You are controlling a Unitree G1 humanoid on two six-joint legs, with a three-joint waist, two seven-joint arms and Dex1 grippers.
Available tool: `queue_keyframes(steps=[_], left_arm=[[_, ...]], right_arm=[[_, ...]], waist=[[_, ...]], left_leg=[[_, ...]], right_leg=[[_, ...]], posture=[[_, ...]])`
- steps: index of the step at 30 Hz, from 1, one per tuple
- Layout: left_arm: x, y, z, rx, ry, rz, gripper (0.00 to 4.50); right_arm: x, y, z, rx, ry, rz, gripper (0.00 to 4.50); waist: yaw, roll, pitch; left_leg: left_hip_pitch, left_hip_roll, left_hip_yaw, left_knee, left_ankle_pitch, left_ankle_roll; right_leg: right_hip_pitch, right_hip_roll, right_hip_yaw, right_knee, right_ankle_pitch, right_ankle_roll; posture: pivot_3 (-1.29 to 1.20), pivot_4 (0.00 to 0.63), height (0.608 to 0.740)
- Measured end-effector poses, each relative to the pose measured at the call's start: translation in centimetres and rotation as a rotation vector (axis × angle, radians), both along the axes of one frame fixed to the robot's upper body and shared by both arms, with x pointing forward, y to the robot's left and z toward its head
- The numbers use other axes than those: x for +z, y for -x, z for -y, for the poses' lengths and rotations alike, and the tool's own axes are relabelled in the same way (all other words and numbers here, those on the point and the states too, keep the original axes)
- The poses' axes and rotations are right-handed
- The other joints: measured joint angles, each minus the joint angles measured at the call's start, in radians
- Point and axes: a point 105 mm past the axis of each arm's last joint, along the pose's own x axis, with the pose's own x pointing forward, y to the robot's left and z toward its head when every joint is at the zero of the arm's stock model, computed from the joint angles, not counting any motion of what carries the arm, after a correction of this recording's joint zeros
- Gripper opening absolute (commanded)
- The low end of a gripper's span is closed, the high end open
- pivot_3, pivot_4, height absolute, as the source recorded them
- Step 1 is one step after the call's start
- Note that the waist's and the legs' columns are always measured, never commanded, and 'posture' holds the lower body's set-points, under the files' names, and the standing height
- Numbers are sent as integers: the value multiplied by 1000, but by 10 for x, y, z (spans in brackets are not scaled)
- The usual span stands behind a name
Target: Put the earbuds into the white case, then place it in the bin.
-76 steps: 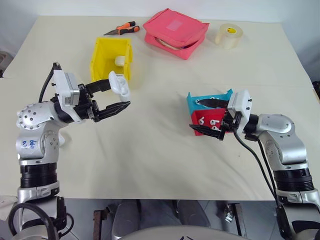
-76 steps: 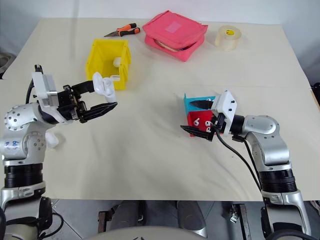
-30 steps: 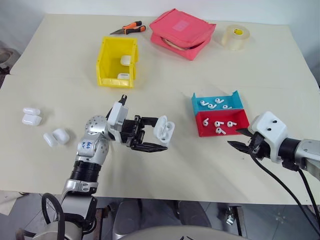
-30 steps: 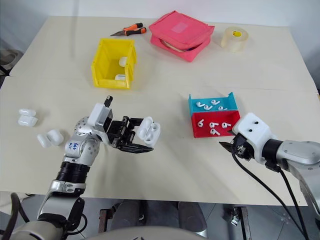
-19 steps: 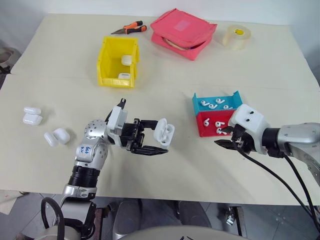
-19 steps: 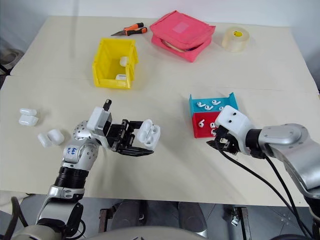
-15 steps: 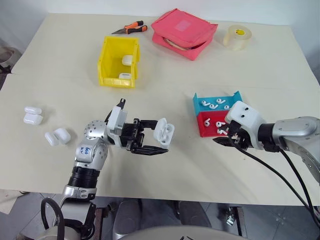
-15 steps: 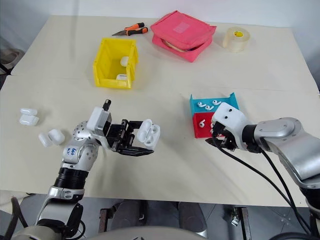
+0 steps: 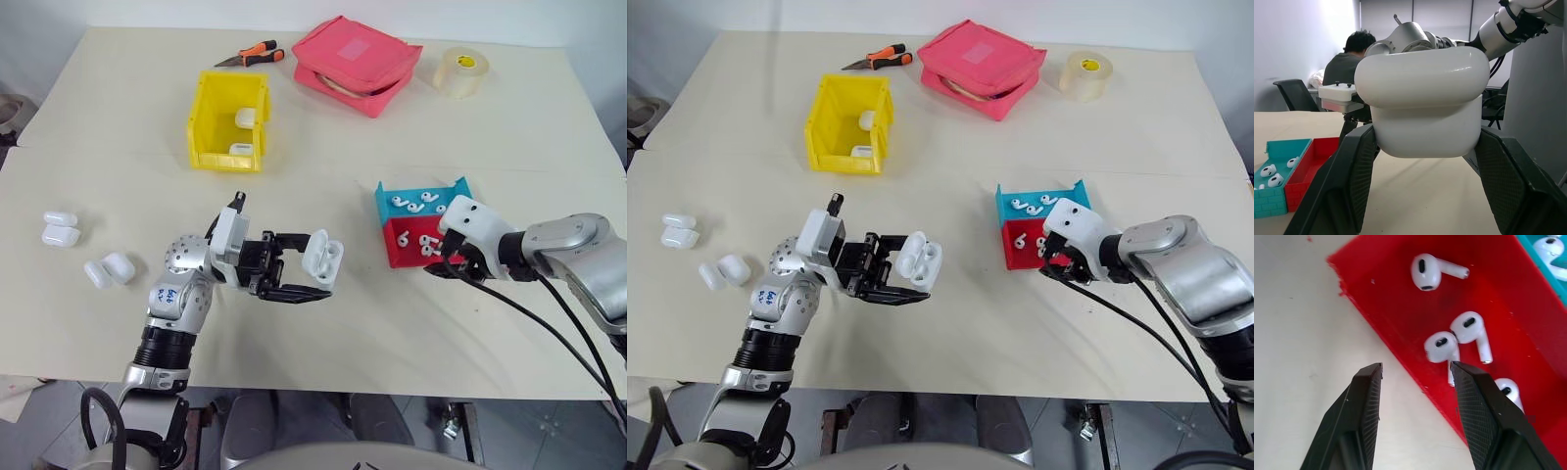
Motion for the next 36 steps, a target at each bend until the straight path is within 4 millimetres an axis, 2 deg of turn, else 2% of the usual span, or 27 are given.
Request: queue_keyframes(steps=[4,9,19,36], left_arm=[[0,0,0,0,2,4,2737],[0,0,0,1,3,6,2737],[1,0,0,5,4,13,2737],[2,-1,1,13,6,14,2737]], right_arm=[[3,-6,3,-9,11,28,2304],[7,-11,-2,14,-6,49,2304],[-3,-9,-5,61,8,7,2304],[-3,-16,-9,90,0,18,2304]], waist=[[0,0,0],[-1,0,0],[-1,0,0],[-4,0,0]], left_leg=[[0,0,0,0,0,0],[0,0,0,0,0,0],[0,0,0,0,0,0],[0,0,0,1,0,0]], right_leg=[[0,0,0,0,0,0],[0,0,0,0,0,0],[0,0,0,0,0,0],[0,0,0,0,0,0]], posture=[[0,150,740],[0,150,740],[0,150,740],[0,150,740]])
